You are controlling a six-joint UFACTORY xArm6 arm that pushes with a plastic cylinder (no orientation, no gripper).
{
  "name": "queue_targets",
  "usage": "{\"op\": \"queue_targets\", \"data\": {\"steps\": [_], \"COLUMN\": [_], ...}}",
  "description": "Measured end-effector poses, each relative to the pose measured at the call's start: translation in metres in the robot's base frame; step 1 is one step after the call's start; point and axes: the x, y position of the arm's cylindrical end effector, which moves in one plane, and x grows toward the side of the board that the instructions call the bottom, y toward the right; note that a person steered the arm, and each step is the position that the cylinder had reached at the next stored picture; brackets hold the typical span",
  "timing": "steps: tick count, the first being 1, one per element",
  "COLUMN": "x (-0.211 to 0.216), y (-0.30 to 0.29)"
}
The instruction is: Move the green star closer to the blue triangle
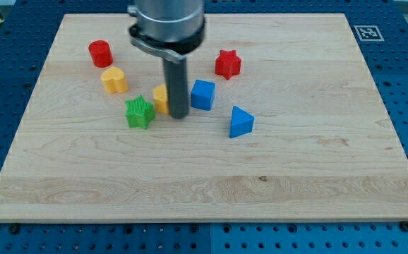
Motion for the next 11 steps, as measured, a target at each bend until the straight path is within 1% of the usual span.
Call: {"op": "queue_targets", "data": {"steps": [2,3,4,5,6,7,8,9,10,11], "x": [-0.028,-0.032,-0.019,0.007,0.010,0.012,0.014,0.021,0.039,0.044], "y": [-0.025,-0.065,-0.085,-0.073,-0.032,-0.034,-0.066,-0.076,-0.073,-0.048]}}
